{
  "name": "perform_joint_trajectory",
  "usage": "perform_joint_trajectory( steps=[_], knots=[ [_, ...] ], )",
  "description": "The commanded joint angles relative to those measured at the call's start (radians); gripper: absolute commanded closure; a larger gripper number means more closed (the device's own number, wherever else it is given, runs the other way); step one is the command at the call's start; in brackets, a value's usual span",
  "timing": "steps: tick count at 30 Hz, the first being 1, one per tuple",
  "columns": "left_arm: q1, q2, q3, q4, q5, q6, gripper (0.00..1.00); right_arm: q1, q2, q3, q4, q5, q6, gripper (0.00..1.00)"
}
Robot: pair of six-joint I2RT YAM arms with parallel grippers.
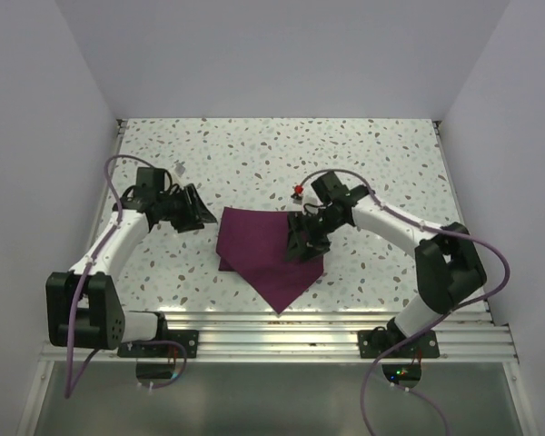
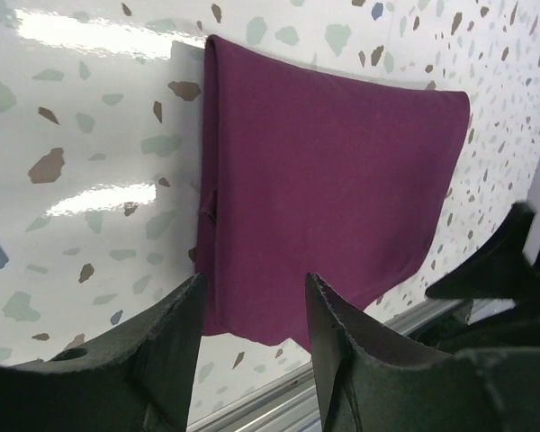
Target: Prepare the surgical pack
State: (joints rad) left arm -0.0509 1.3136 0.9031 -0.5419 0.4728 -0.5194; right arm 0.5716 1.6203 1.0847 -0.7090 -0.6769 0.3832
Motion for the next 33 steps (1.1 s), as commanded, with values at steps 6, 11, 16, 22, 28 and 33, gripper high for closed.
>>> perform_joint_trajectory(
  steps=[6,11,16,22,28,33],
  knots=[
    [-0.030,0.180,-0.006,0.103,0.196,0.051,0.57,-0.173,0.032,0.083,-0.102,0.162,0.019,0.69],
    [-0.052,0.340,0.028,0.123,0.202,0.084,0.67,-0.171,0.081,-0.015,-0.075,0.099,0.011,0.96],
    [-0.052,0.406,0.030,0.080,0.148,0.120,0.75,-0.173,0.089,-0.089,-0.035,0.074,0.028,1.00],
    [-0.053,0.417,-0.042,0.083,0.130,0.150,0.78,-0.171,0.130,-0.115,0.035,0.054,0.068,1.00],
    [-0.063,0.354,-0.089,0.074,0.102,0.148,0.79,-0.174,0.277,0.061,0.017,0.103,0.056,1.00],
    [-0.063,0.214,-0.130,0.050,0.069,0.141,0.76,-0.184,0.404,0.318,-0.047,0.134,0.017,1.00]
  ],
)
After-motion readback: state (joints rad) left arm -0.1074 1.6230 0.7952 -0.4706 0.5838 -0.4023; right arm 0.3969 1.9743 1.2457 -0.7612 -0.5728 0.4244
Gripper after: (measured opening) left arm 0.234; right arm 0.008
